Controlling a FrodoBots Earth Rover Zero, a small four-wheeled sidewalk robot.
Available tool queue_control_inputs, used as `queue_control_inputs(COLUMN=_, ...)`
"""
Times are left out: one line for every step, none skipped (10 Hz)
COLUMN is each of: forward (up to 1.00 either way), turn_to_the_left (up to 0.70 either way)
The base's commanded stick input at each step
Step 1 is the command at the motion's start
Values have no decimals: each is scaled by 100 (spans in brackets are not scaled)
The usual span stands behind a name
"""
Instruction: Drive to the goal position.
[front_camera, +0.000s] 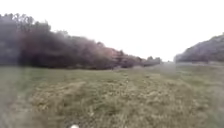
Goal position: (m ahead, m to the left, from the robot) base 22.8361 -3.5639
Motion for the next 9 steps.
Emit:
queue_control_inputs(forward=100, turn_to_the_left=-40)
queue_control_inputs(forward=100, turn_to_the_left=-24)
queue_control_inputs(forward=100, turn_to_the_left=-11)
queue_control_inputs(forward=100, turn_to_the_left=0)
queue_control_inputs(forward=100, turn_to_the_left=0)
queue_control_inputs(forward=100, turn_to_the_left=0)
queue_control_inputs(forward=100, turn_to_the_left=0)
queue_control_inputs(forward=100, turn_to_the_left=0)
queue_control_inputs(forward=100, turn_to_the_left=0)
